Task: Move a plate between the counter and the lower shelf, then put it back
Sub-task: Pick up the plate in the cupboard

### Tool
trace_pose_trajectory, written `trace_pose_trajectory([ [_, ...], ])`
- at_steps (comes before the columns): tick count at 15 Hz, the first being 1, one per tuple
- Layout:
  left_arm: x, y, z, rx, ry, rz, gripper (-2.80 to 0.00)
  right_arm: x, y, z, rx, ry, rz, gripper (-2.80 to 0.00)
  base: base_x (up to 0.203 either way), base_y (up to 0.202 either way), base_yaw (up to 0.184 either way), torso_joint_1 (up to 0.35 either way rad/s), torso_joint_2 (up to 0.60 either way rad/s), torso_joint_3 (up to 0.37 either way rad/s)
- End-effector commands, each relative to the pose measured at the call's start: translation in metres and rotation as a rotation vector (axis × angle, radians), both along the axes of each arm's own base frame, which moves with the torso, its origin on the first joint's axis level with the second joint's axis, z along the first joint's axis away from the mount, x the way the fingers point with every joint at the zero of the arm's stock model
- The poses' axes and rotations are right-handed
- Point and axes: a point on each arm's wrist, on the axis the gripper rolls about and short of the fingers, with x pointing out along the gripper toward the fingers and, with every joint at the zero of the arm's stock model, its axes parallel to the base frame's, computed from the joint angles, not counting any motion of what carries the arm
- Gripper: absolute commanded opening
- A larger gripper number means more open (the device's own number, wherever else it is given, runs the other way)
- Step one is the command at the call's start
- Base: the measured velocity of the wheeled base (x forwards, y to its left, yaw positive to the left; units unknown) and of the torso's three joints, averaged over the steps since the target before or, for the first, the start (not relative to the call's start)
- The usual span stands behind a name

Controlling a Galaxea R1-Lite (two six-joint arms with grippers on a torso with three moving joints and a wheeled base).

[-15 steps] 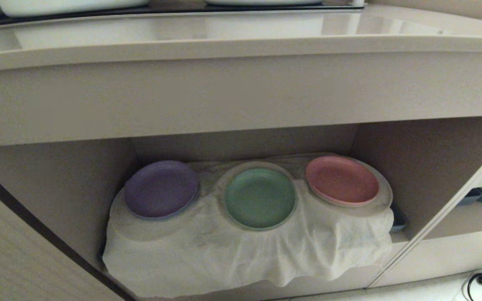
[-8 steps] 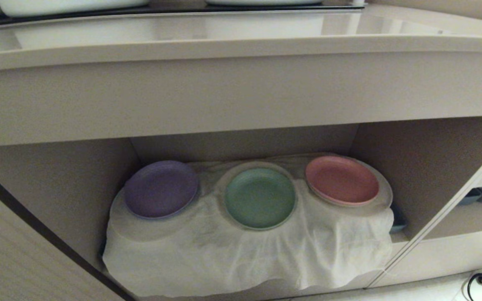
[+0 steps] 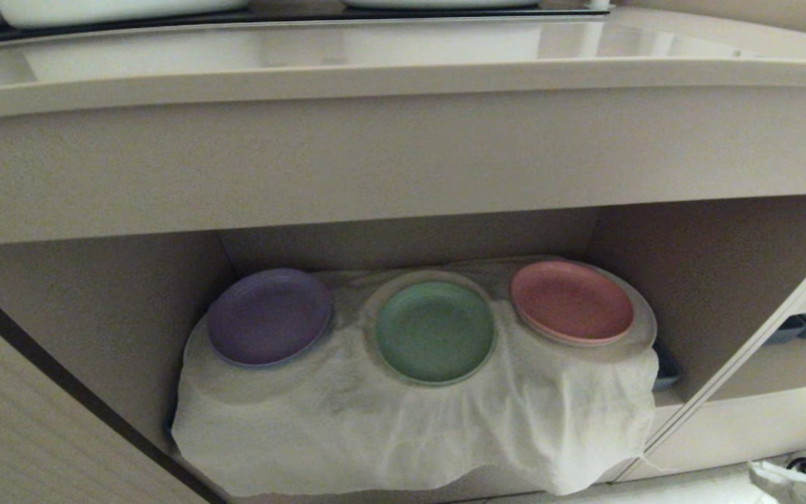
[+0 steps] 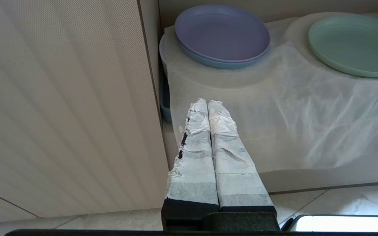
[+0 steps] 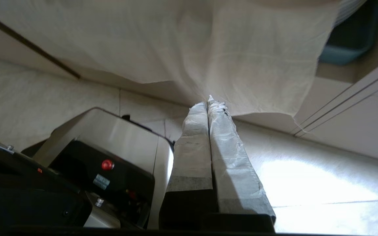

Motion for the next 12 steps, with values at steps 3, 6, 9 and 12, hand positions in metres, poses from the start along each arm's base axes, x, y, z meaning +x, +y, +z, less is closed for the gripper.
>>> trace_pose_trajectory([
  [3,0.0,0.0,0.0,-0.001,0.0,0.0,-2.8,0.044,0.008,-0.015,-0.003,0.135,0.062,-2.8,0.0,0.0,0.0,0.0,0.0,0.0],
  [6,0.0,0.0,0.0,-0.001,0.0,0.0,-2.8,0.065,0.026,-0.012,0.001,0.121,0.165,-2.8,0.0,0.0,0.0,0.0,0.0,0.0],
  [9,0.0,0.0,0.0,-0.001,0.0,0.0,-2.8,0.078,0.041,-0.009,0.031,0.157,0.216,-2.8,0.0,0.0,0.0,0.0,0.0,0.0],
  [12,0.0,0.0,0.0,-0.001,0.0,0.0,-2.8,0.091,0.06,-0.002,0.105,0.208,0.237,-2.8,0.0,0.0,0.0,0.0,0.0,0.0],
])
